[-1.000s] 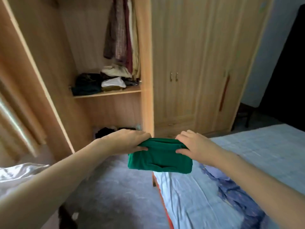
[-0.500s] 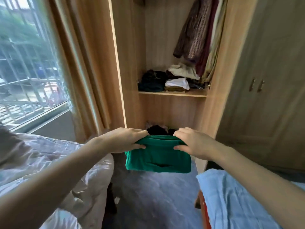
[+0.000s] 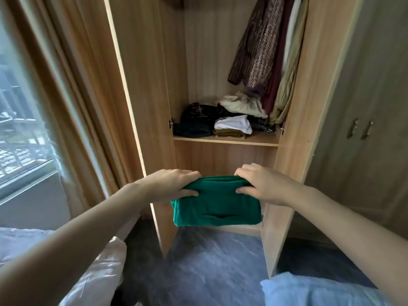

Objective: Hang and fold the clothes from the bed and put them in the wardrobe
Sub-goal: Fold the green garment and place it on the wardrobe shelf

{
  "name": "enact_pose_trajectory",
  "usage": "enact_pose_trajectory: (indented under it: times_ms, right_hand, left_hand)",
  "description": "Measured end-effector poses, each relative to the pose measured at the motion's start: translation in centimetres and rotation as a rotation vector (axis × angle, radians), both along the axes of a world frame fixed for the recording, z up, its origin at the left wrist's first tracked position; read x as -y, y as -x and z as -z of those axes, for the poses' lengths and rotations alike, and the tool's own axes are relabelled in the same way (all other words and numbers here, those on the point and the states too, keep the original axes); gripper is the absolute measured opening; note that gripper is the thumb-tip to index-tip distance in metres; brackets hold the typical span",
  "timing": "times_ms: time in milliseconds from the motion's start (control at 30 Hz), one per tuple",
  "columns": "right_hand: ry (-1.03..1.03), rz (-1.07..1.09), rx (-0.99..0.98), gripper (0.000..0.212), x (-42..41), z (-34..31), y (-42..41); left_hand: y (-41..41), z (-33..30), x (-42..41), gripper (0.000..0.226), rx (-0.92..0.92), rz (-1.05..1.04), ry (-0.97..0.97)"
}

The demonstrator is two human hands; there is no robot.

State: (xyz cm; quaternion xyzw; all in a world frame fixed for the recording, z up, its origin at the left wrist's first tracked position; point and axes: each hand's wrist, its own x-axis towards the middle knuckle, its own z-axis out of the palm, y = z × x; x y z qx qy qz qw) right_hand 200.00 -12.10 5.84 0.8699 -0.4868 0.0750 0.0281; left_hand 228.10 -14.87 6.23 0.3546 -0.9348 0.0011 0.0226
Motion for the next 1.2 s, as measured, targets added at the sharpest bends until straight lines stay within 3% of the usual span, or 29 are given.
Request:
enact_pose_trajectory:
  times_ms: [400,600,800,1067,1200]
  right_hand:
    - [-0.049,-0.005,-0.082,0.025,16.1,1.7,3.7]
    - [0.013,0.004,-0.081,0.032,27.3,-1.1,2.9]
    - [0.016,0.026,-0.091,0.033,38.3,-2.9,2.6]
    - [-0.094,0.007,-0.085,0.043,50.5,-1.3,3.4]
    - [-0.142,-0.014,-0.059,0.051,57.7,0.0,3.7]
  left_hand:
    - [3.7,1.9,15.6,0.03,0.045,0.0,-0.014]
    - [3.0,0.7,27.2,0.029,0.039,-0.053,0.098]
    - [3.2,-1.1,38.6,0.043,0.042,-0.086,0.141]
    - [3.9,-0.3,50.0,0.035,0.113,-0.083,0.081]
    - [4.1,-0.2,56.7,0.03,0.131,-0.12,-0.1]
